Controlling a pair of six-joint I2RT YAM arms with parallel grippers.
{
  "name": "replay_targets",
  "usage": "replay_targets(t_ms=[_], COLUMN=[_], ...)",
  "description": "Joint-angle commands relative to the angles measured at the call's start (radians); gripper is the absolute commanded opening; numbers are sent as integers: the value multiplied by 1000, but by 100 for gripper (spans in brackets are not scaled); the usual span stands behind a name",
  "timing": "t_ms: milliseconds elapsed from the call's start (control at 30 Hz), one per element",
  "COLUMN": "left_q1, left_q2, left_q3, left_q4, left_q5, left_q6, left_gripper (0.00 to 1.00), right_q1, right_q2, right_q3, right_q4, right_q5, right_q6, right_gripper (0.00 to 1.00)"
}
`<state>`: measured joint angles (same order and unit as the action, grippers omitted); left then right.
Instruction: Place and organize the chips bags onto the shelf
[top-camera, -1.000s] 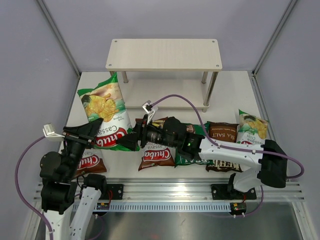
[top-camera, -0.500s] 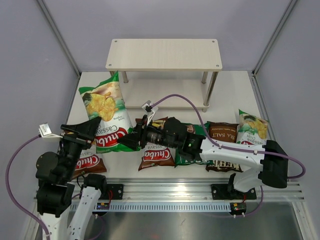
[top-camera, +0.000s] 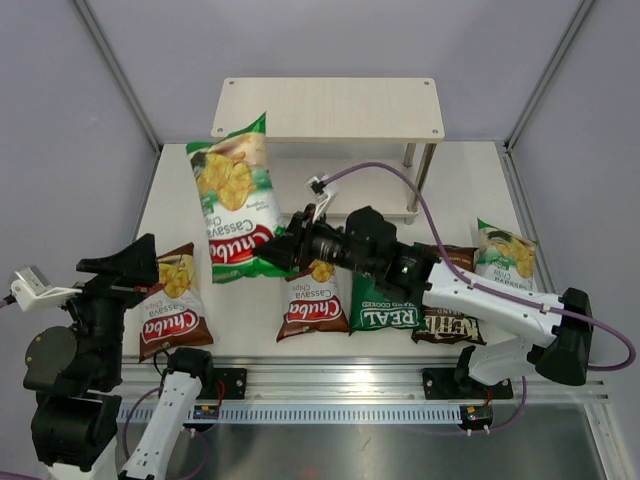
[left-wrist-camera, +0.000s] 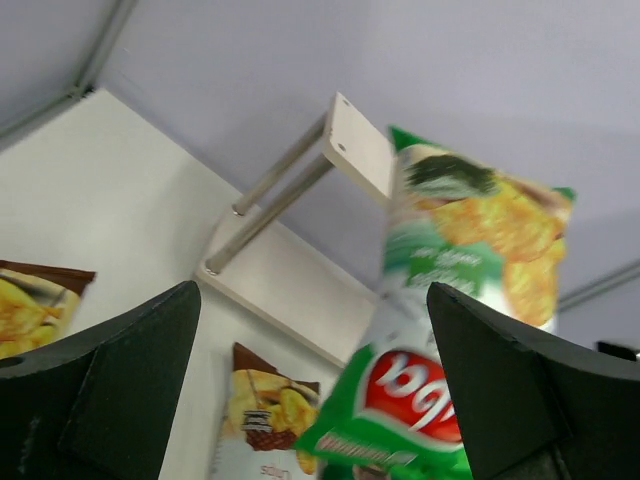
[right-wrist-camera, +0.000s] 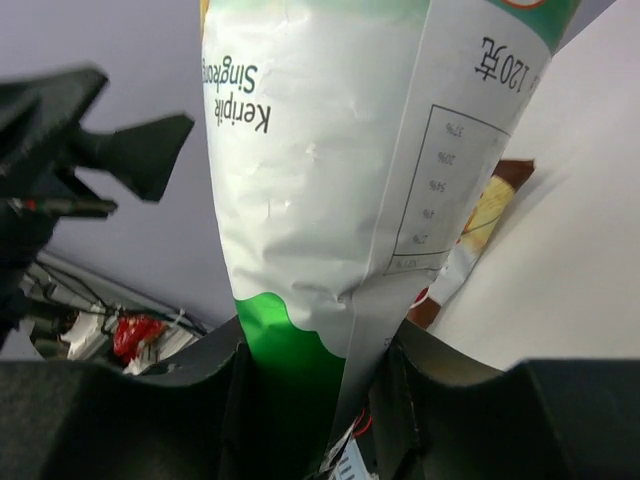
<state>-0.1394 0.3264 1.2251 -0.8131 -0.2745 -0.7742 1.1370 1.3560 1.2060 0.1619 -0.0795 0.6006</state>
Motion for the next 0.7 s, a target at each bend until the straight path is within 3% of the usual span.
replay_targets(t_ms=[0,133,300,667], left_q1=[-3,-3,-3,-5], left_q2=[11,-39,-87,-147], left_q3=[19,-85,-156,-277], left_q4=[-84,-110,-132,-90], left_q5=[-97,-60,-29,46], left_q6=[165,219,294,342], left_gripper=[99,99,99,99], right_q1=[-106,-239,-370,-462], right_q2=[-60,-2,132,602], right_q3=[153,324,519,1103], right_q4=[-53,-198,-265,-491], right_q5=[-32,-75,-242,-365], right_q6=[51,71,152,215], right_gripper=[7,8,8,11])
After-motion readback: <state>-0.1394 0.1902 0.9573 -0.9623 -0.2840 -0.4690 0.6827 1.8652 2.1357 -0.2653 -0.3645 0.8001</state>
